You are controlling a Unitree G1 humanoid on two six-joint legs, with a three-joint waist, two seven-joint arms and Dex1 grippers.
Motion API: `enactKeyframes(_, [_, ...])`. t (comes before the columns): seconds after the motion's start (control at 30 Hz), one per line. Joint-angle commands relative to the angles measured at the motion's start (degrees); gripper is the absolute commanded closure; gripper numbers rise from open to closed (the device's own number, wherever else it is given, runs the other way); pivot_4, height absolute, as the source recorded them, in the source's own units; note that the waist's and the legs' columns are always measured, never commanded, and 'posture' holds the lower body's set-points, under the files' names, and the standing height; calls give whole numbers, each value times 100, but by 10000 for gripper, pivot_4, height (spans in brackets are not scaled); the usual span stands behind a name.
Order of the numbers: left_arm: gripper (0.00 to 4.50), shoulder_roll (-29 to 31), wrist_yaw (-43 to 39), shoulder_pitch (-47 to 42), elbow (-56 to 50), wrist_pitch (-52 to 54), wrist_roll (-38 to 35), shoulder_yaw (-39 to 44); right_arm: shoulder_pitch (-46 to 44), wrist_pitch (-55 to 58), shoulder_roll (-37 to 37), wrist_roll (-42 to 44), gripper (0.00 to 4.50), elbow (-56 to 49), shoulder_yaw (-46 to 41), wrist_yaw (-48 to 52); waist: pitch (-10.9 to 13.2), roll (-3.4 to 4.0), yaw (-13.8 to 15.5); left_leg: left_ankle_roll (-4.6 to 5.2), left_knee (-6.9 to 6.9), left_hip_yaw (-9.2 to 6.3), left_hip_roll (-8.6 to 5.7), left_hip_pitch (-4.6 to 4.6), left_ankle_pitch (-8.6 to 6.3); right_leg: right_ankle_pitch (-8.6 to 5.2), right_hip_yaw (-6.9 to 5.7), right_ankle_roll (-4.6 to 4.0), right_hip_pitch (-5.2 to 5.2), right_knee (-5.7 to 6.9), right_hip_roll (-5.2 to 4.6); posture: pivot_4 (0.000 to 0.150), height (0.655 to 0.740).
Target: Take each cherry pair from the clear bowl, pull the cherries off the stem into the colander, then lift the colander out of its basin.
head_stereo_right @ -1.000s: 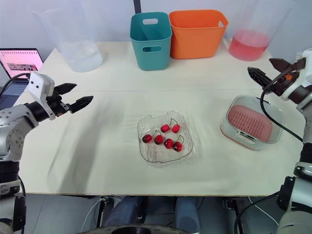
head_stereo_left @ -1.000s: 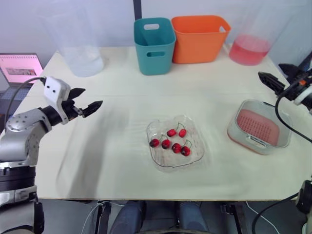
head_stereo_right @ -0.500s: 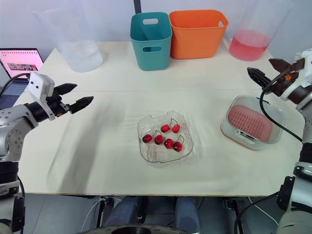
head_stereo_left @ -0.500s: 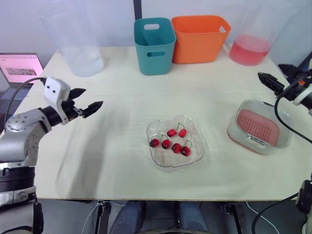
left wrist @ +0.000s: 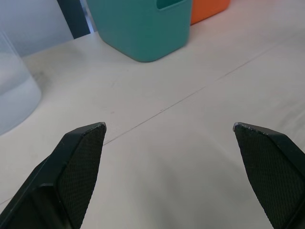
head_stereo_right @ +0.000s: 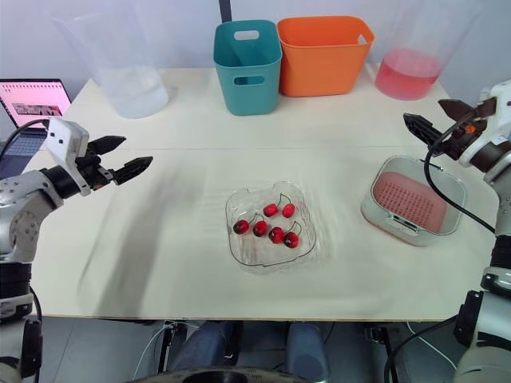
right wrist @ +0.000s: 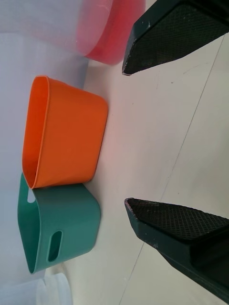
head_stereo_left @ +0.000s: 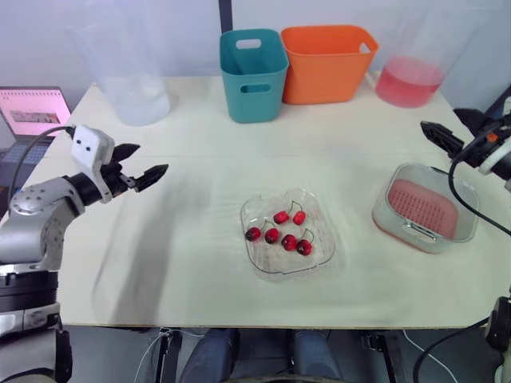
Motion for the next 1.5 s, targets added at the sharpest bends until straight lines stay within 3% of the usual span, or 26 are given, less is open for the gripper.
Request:
enactKeyframes(0.03, [0,134,-105,-102,-59,-125,6,82,-32,568,-155,314,1441,-734,-99,-34,0,0,-6,0,0,0,0,0,0,0,1,0,-1,1,0,1500,7400])
enactKeyframes(0.17, [0,524,-782,216,-859,330,-327,-79,378,2654,-566,1238,1441,-2563,360,257,0,0,-10,0,-3,-1,3,-12,0,0,4,0,-17,3,0,1500,7400])
enactKeyframes(0.37, [0,1172,-1631,624,-2056,1378,-1187,-237,564,4682,-701,2612,1441,-4771,890,-81,0,0,16,9,-3,-1,5,-12,-6,0,6,0,-16,0,0,1500,7400])
enactKeyframes(0.5, [0,1513,-1942,843,-2703,1674,-1403,-515,116,5720,-178,2854,1441,-5320,1592,-1001,1,-1,23,10,-1,3,4,-12,-7,0,6,0,-13,-3,-3,1500,7400])
enactKeyframes(0.63, [0,1490,-1865,683,-2882,1793,-1448,-719,-683,7061,677,3348,1441,-5117,2121,-1707,1,-1,12,10,-3,7,5,-11,-7,3,6,-6,-19,1,-5,1500,7400])
enactKeyframes(0.77, [0,1410,-1779,632,-2919,1790,-1410,-805,-1090,7158,866,4107,1441,-4740,2617,-2348,1,-2,32,10,-7,4,3,-14,-7,3,5,-6,-19,-6,-5,1500,7400])
enactKeyframes(0.9, [0,1249,-1606,603,-2950,1794,-1448,-817,-1348,7158,1162,4244,1441,-4446,3186,-2999,1,-2,17,10,-5,5,2,-15,-7,3,5,-5,-19,-8,-7,1500,7400])
enactKeyframes(1.17, [0,948,-1194,964,-3246,1825,-1469,-853,-1556,7146,1370,3412,1441,-4601,4147,-3225,1,-2,1,10,-5,5,5,-14,-6,3,6,-5,-25,-2,-1,1500,7400])
enactKeyframes(1.5, [0,1121,-1196,1137,-3526,1908,-1464,-925,-1936,6480,1279,2129,1441,-4694,5280,-2585,1,-2,3,9,-5,5,7,-14,-6,3,8,-5,-27,0,3,1500,7400])
